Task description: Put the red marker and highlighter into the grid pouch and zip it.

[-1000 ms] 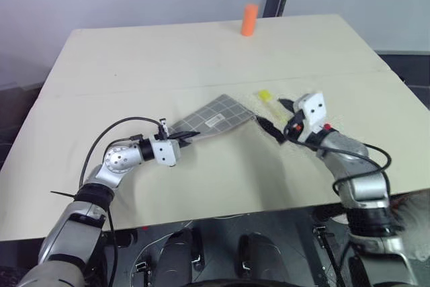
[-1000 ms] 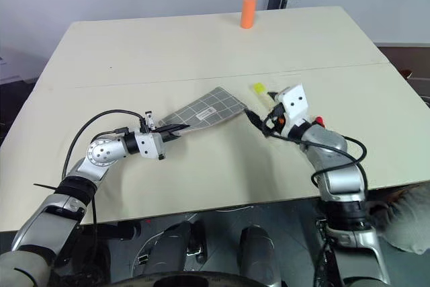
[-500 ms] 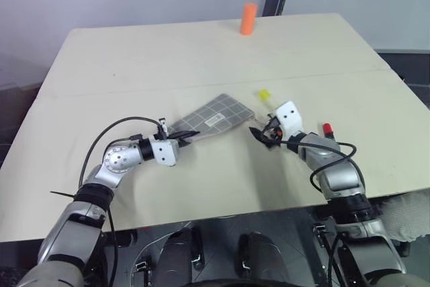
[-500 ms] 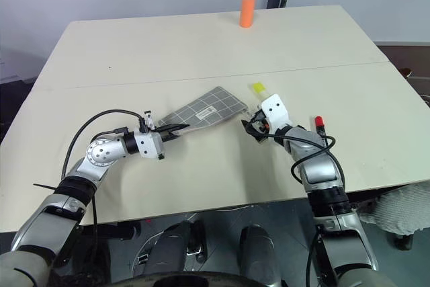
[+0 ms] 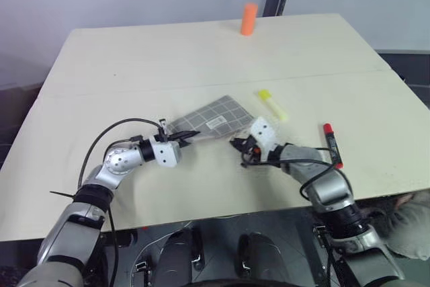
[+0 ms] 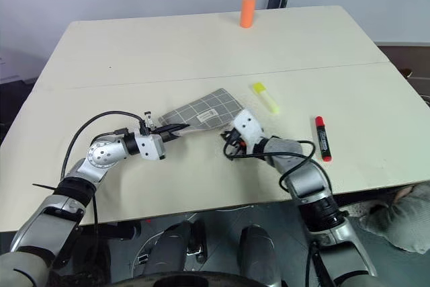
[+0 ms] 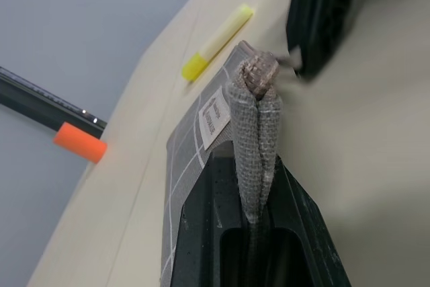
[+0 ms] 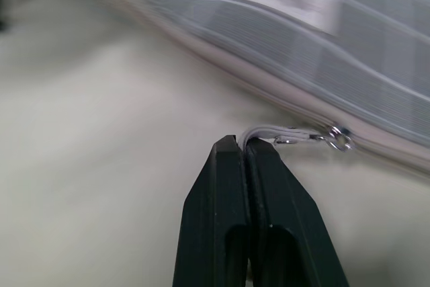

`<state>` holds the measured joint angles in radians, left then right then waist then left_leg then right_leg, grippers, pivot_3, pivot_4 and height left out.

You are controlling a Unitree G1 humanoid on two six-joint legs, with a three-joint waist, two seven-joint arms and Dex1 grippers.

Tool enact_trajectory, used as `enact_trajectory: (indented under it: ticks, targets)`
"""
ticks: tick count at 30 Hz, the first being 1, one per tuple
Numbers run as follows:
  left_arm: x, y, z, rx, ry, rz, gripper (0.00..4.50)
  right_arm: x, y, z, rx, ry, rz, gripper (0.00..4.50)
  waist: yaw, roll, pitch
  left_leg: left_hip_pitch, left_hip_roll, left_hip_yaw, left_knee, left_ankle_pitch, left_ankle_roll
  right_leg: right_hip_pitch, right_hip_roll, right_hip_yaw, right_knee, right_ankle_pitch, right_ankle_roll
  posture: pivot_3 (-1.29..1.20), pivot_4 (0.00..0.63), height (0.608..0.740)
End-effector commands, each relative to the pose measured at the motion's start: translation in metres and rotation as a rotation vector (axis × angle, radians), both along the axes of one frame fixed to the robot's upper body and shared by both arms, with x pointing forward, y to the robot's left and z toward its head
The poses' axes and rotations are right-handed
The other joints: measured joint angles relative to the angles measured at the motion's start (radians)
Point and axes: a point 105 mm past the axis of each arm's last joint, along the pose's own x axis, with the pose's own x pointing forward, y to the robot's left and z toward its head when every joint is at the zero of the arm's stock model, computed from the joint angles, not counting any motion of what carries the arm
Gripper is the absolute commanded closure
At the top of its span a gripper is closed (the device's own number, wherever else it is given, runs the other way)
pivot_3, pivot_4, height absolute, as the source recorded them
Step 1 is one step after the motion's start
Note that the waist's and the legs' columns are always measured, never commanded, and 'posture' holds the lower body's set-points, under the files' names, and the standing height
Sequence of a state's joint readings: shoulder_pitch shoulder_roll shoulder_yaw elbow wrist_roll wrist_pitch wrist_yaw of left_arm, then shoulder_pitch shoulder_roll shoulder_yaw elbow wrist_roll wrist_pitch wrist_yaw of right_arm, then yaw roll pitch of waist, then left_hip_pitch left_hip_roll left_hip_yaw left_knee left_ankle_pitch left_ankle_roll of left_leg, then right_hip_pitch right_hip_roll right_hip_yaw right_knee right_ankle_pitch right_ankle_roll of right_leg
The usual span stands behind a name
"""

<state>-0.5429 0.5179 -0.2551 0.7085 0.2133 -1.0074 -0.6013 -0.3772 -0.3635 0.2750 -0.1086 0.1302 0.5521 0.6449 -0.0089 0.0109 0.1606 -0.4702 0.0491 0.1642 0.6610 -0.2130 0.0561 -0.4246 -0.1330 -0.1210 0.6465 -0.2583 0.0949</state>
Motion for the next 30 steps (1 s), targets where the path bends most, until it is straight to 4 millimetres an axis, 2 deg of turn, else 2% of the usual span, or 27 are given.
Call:
enact_trajectory:
  ticks: [1,5,8,14,21,27,30]
  targets:
    - [-0.004,-0.008,-0.014,0.035,0.034,-0.016,4.5,-0.007,0.031,0.022,0.025,-0.099,0.116,4.43,0.0,0.0,0.0,0.0,0.0,0.0,0.0,0.0,0.0,0.0,0.0,0.0,0.0,0.0,0.0,0.0,0.15,0.74]
    - [-0.003,-0.008,-0.014,0.038,0.03,-0.01,4.5,-0.016,0.055,0.039,0.07,-0.163,0.219,4.43,-0.001,0.0,0.0,0.0,0.0,0.0,0.0,0.0,0.0,0.0,0.0,0.0,0.0,0.0,0.0,0.0,0.15,0.74]
    - [-0.002,-0.008,-0.014,0.043,0.03,-0.008,4.5,-0.018,0.06,0.044,0.058,-0.2,0.264,4.43,-0.001,0.0,0.0,0.0,0.0,0.0,0.0,0.0,0.0,0.0,0.0,0.0,0.0,0.0,0.0,0.0,0.15,0.74]
    - [-0.004,0.002,-0.022,0.103,0.025,0.0,4.5,-0.024,0.053,0.054,0.094,-0.203,0.349,4.43,-0.004,0.0,0.0,0.0,0.0,0.0,0.0,0.0,0.0,0.0,0.0,0.0,0.0,0.0,0.0,0.0,0.15,0.74]
    - [-0.005,0.007,-0.027,0.142,0.016,0.002,4.5,-0.037,0.057,0.068,0.151,-0.197,0.434,4.43,-0.005,0.0,0.0,0.001,0.001,0.0,-0.002,0.0,0.0,-0.001,0.0,0.0,0.0,0.0,0.0,0.0,0.15,0.74]
    - [-0.008,0.004,-0.03,0.155,0.009,-0.015,4.5,-0.041,0.045,0.067,0.157,-0.168,0.451,4.43,-0.004,0.0,0.0,0.001,0.001,0.0,-0.002,0.0,0.0,-0.001,0.0,0.0,-0.001,0.0,0.0,0.0,0.15,0.74]
    - [-0.006,0.0,-0.027,0.131,0.012,-0.013,4.5,-0.047,0.048,0.065,0.16,-0.136,0.49,4.43,-0.003,0.0,0.0,0.001,0.0,0.0,-0.004,0.0,0.0,-0.001,0.0,0.0,-0.002,0.0,0.0,0.0,0.15,0.74]
